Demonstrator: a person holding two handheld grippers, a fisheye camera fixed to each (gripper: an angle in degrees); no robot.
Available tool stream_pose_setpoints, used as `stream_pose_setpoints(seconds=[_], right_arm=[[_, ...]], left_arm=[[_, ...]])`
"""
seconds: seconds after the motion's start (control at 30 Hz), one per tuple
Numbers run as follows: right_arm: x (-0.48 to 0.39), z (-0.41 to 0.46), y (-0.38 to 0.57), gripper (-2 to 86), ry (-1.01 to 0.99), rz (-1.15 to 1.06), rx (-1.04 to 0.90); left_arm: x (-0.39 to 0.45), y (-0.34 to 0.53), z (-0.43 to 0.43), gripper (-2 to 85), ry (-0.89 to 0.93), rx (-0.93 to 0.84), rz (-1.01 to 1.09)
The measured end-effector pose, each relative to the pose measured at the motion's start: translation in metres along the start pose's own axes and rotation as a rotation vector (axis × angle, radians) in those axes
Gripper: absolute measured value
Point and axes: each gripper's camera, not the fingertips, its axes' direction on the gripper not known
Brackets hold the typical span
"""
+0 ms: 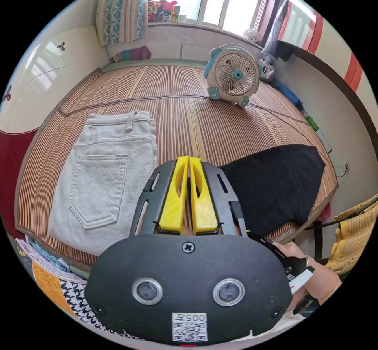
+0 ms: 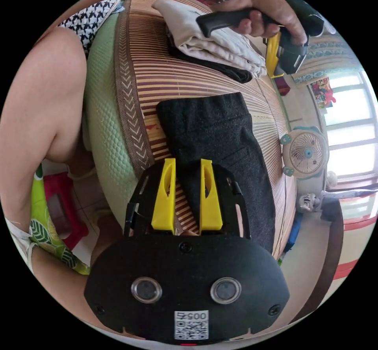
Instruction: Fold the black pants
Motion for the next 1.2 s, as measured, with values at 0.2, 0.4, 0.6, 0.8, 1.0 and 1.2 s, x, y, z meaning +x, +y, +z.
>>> stream_pose_setpoints(seconds=[0.2, 0.4, 0.6, 0.8, 1.0, 1.2], right_arm=[[0.042, -0.001, 0.021, 1.8, -0.196, 0.180, 0.039], [0.092, -0.039, 0.067, 0.1, -0.150, 0.558, 0.239], [0.162, -0.070, 0.119, -0.3, -0.174, 0.915, 0.412], [0.192, -0.094, 0.106, -0.5, -0.094, 0.938, 0.475], [0.221, -0.110, 0.074, -0.6, -0.121, 0.969, 0.598], [0.225, -0.136, 0.008, -0.5, -0.144, 0.884, 0.739]], left_arm=[[-0.031, 0.002, -0.008, -0.7, 0.000, 0.000, -0.044], [-0.068, 0.003, -0.029, -0.6, 0.012, 0.053, -0.117], [-0.117, 0.009, -0.049, -0.7, 0.008, 0.090, -0.201], [-0.182, 0.029, -0.075, -0.7, -0.042, 0.133, -0.358], [-0.221, 0.041, -0.085, -0.7, -0.021, 0.164, -0.451], [-0.242, 0.047, -0.091, -0.7, -0.073, 0.197, -0.499]])
